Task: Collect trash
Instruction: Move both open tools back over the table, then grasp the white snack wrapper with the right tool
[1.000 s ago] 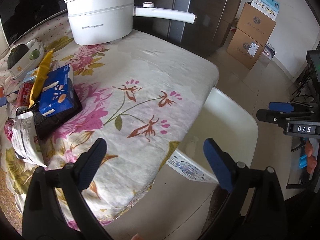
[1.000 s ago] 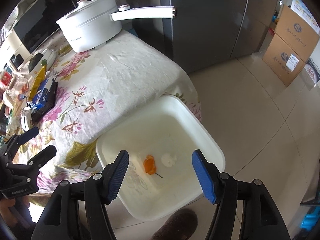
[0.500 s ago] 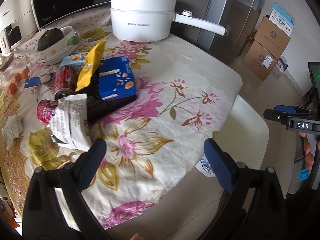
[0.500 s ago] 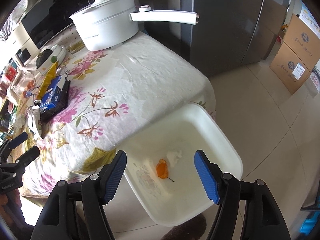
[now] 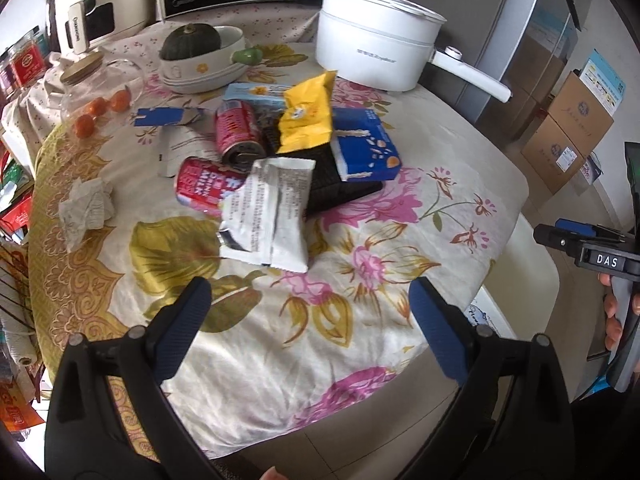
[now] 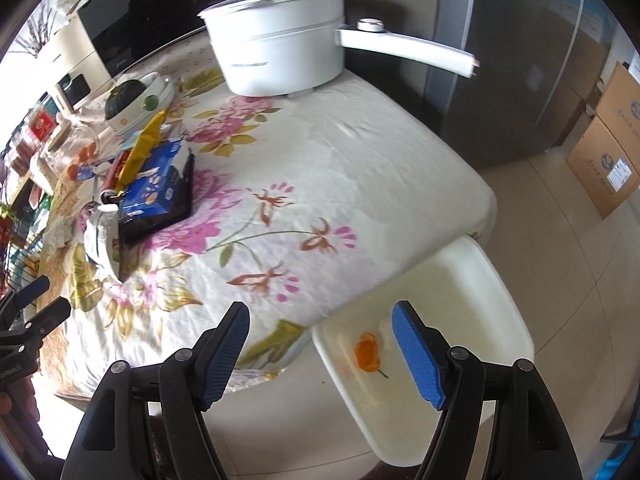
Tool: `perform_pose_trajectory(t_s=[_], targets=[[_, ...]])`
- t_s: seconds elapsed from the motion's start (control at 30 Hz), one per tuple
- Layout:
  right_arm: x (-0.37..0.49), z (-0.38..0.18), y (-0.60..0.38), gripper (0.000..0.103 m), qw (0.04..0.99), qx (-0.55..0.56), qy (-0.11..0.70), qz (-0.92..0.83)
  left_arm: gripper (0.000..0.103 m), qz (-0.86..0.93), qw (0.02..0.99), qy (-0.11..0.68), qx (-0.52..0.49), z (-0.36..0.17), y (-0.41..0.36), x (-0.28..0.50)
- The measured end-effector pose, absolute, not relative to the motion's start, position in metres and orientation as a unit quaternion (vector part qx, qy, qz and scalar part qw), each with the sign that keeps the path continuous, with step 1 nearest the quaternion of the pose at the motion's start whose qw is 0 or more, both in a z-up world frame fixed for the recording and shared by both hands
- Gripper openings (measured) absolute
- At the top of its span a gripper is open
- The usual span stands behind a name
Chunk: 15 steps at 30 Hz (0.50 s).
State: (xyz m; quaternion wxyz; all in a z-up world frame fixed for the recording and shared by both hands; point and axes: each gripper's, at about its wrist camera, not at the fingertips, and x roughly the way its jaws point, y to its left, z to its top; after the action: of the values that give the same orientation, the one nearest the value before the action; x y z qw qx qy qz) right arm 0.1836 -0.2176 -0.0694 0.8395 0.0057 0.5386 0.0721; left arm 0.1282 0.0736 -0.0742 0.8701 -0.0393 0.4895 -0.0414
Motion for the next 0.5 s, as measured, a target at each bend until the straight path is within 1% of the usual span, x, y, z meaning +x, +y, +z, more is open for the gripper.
perform_pose_trajectory(t_s=[0.1, 0.27, 0.5], targets=[[0.187, -0.07, -0.193, 0.078, 0.84, 0.0, 0.536, 0.083, 0.1, -0.026, 0.869, 0.491, -0.054, -0.074, 0.095, 0.125], [0.193, -0.073, -0.156, 0.078, 0.839, 0.003, 0.535, 0.099, 0.1, 0.003, 0.869, 0.489, -0.072, -0.074, 0.133, 0.116], [0.2, -0.084, -0.092, 0.078, 0.838, 0.006, 0.533, 0.114, 0.101, 0.064, 0.867, 0.488, -0.072, -0.076, 0.18, 0.103]])
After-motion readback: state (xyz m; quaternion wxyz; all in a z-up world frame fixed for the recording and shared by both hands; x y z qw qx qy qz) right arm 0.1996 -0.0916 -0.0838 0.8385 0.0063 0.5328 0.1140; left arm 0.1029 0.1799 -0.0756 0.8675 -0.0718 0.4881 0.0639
